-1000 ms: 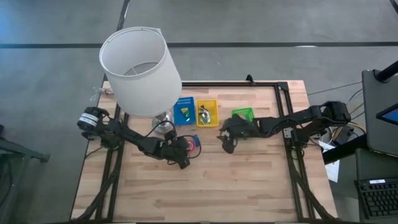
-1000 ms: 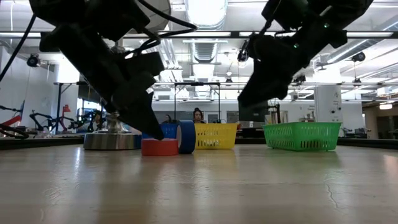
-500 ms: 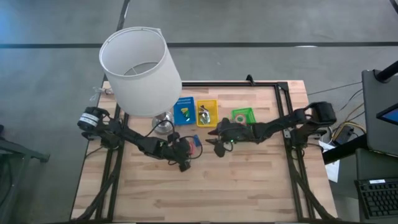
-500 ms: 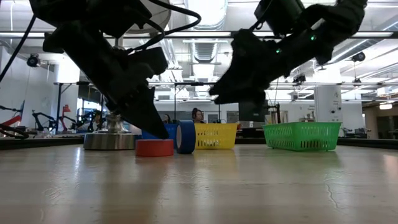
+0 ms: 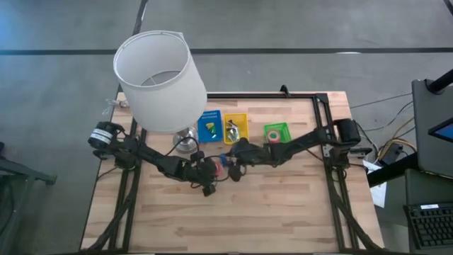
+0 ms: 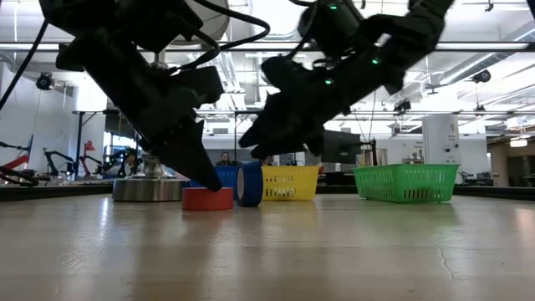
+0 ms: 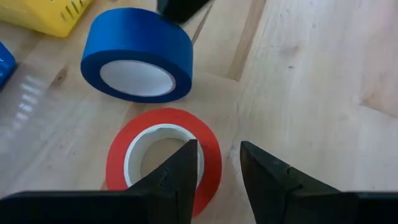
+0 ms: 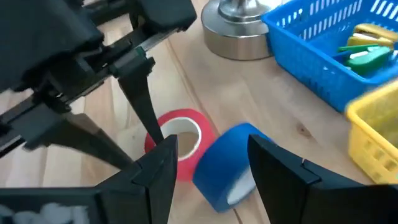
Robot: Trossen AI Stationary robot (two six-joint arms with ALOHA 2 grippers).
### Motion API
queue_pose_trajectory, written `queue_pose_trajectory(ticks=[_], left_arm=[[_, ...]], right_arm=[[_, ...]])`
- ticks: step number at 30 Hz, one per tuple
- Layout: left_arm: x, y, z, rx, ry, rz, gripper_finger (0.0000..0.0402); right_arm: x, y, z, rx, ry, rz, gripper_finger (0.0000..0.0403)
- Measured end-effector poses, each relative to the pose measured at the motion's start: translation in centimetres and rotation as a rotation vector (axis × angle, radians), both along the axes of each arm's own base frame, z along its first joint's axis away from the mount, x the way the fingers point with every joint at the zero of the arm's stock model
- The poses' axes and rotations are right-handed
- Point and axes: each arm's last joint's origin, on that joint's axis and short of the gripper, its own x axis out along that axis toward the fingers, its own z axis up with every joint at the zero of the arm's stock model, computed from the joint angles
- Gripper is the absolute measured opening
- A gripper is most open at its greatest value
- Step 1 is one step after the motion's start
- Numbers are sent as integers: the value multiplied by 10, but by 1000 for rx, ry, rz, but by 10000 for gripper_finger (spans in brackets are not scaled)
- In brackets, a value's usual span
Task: Pick and place Stapler, Stapler remover, tape
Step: Put the blue tape into the green bin
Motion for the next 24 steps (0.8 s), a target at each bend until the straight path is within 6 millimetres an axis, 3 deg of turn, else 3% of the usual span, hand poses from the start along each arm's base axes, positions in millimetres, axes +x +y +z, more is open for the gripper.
queue_pose_trajectory(ticks=[6,12,20,24], left_arm=[[-1,0,0,0,7,-1,124],[0,0,0,-1,3,0,124],[-1,-1,0,-5,5,0,124],[-1,-2,0,-5,5,-3,124]], right_arm=[[11,-1,7,-50,172,-101,189],[28,5,16,-40,153,-94,189],[48,9,-11,-58,250,-98,189],[54,12,-15,-99,316,-121,189]])
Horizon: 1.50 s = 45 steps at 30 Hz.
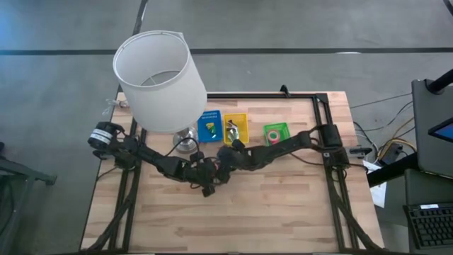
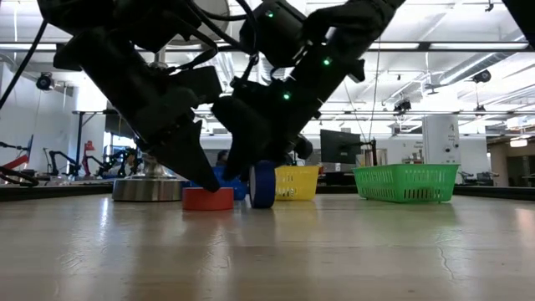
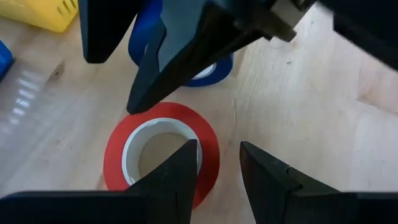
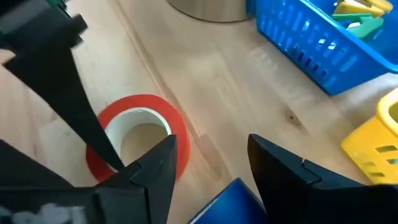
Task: Pick and place Stapler, Stapler remover, tape
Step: Put the blue tape into the green bin
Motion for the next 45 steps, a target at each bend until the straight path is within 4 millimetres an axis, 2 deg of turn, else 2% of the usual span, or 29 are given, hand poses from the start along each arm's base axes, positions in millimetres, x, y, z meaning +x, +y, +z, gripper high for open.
queue_pose_trajectory(ticks=[4,10,13,19,21,31,45], left_arm=[[0,0,0,0,1,0,124],[0,0,0,1,4,-3,124],[0,0,0,1,5,-4,124],[-1,-1,0,1,6,-6,124],[-1,-1,0,0,6,-6,124],[-1,-1,0,0,7,-5,124],[-1,-1,0,-1,8,-4,124]], right_arm=[[2,3,6,-40,44,19,189],[-5,5,35,-19,61,5,189],[-12,8,43,8,83,-30,189],[-21,20,44,54,90,-63,189],[-20,21,39,65,92,-80,189],[-19,19,27,47,106,-128,189],[-29,19,42,61,125,-157,182]])
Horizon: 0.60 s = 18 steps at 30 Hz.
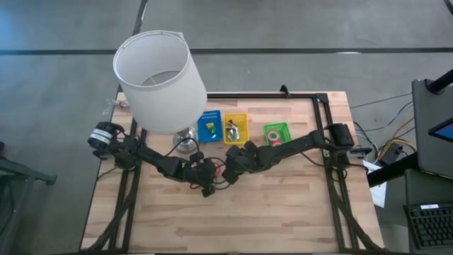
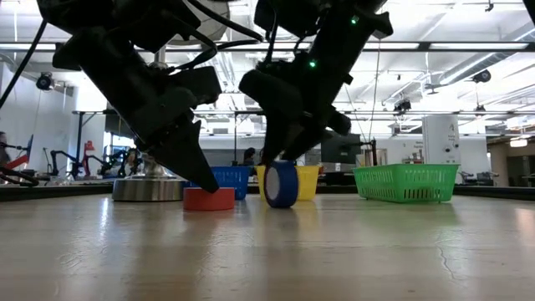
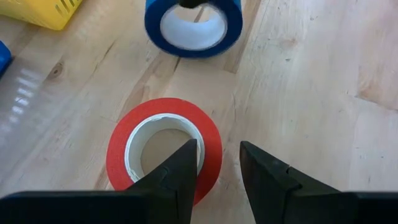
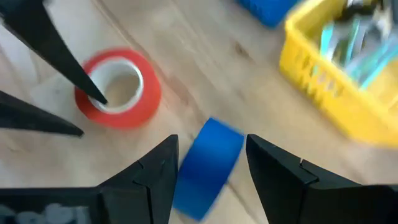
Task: Pick and place Stapler, Stapler remover, tape
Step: Put the blue tape into the green bin
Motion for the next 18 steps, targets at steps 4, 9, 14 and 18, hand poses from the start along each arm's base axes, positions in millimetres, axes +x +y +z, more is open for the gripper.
queue_pose_trajectory(ticks=[4,9,14,18], left_arm=[[0,0,0,0,0,0,124],[0,0,0,0,0,0,124],[0,0,0,0,0,0,124],[0,0,0,0,0,0,124]], right_arm=[[-3,2,-5,94,40,-25,187],[-4,1,-7,94,39,-36,191],[-4,0,-9,55,61,23,181],[-4,0,-9,43,82,87,145]])
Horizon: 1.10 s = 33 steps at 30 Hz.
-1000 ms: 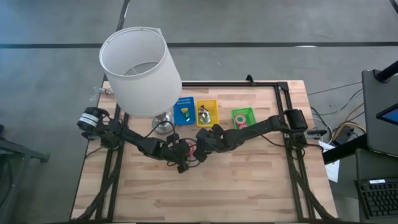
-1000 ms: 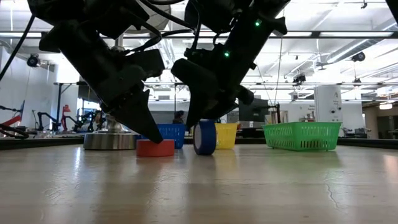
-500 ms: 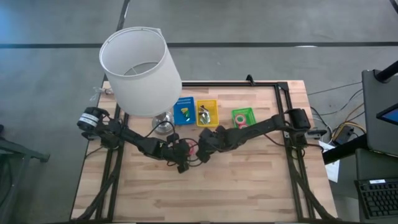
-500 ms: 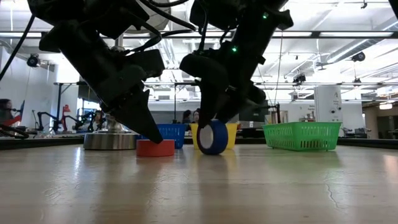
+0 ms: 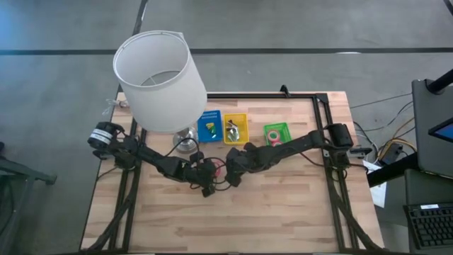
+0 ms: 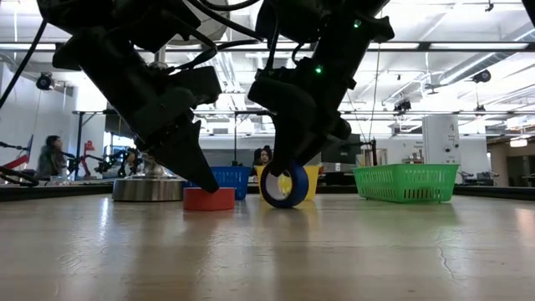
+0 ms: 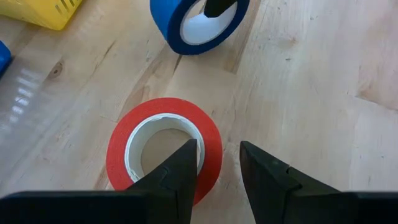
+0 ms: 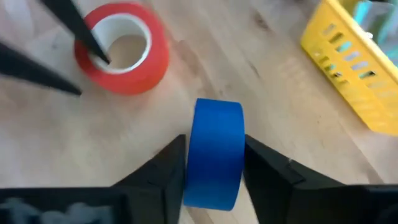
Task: Pick and place Stapler, Stapler remover, tape
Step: Put the blue tape into the green bin
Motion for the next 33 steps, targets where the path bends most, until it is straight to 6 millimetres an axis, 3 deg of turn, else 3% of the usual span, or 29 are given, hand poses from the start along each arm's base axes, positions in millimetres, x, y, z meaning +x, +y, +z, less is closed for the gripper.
queue_pose_trajectory(ticks=[4,8,12,19,22,28,33], left_arm=[[0,0,0,0,0,0,124],[0,0,0,0,0,0,124],[0,0,0,0,0,0,124],[0,0,0,-4,-4,4,124],[1,0,1,-8,-12,5,124],[1,0,1,-10,-18,6,124],[2,-1,2,-12,-26,6,124]], right_arm=[[0,0,0,-16,41,111,100],[-6,1,7,-25,104,169,100],[-17,4,35,-48,90,220,100],[-69,-9,91,-243,180,109,100],[-93,-19,105,-305,209,59,103],[-127,-43,101,-301,248,-14,105],[-146,-64,73,-375,258,-164,105]])
